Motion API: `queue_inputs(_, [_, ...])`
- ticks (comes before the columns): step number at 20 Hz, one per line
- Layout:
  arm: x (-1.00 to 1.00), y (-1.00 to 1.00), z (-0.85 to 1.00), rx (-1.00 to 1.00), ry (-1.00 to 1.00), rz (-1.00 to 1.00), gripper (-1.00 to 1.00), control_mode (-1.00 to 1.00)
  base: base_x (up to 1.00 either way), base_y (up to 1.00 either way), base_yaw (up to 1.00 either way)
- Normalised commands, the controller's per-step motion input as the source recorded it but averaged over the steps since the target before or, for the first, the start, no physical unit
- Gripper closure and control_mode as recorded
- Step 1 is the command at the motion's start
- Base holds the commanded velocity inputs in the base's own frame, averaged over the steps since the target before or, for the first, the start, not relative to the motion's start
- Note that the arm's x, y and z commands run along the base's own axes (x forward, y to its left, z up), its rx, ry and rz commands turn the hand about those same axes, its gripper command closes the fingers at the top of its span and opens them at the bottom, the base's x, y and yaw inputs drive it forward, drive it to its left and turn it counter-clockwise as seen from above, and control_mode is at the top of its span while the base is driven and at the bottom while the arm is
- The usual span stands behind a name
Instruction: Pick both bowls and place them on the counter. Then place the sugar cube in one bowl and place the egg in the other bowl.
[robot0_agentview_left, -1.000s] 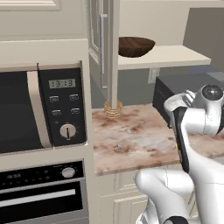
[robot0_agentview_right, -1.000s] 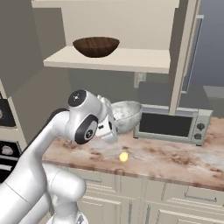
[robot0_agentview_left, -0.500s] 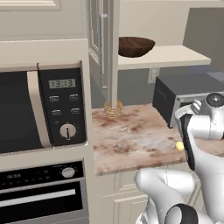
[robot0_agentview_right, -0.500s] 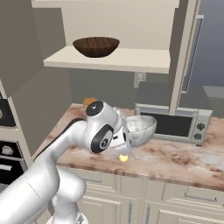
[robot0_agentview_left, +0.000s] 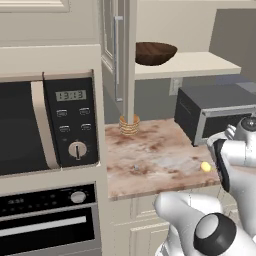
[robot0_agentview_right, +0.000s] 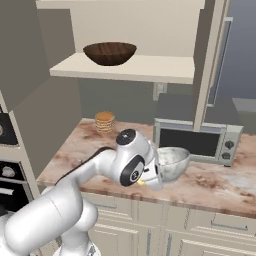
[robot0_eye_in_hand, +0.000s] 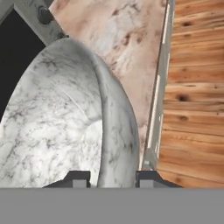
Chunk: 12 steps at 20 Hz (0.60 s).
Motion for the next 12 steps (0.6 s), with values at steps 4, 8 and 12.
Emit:
queue_inputs(4, [0.0, -0.08, -0.44, 0.01, 0.0, -0.1, 1.0, -1.0, 0.0, 0.0, 0.0])
queue_inputs(8, [0.0, -0.11, -0.3, 0.04, 0.0, -0.08, 1.0, -1.0, 0.0, 0.0, 0.0])
queue_inputs(12, [0.04, -0.21, -0.16, 0.06, 0.0, -0.02, 1.0, -1.0, 0.0, 0.0, 0.0])
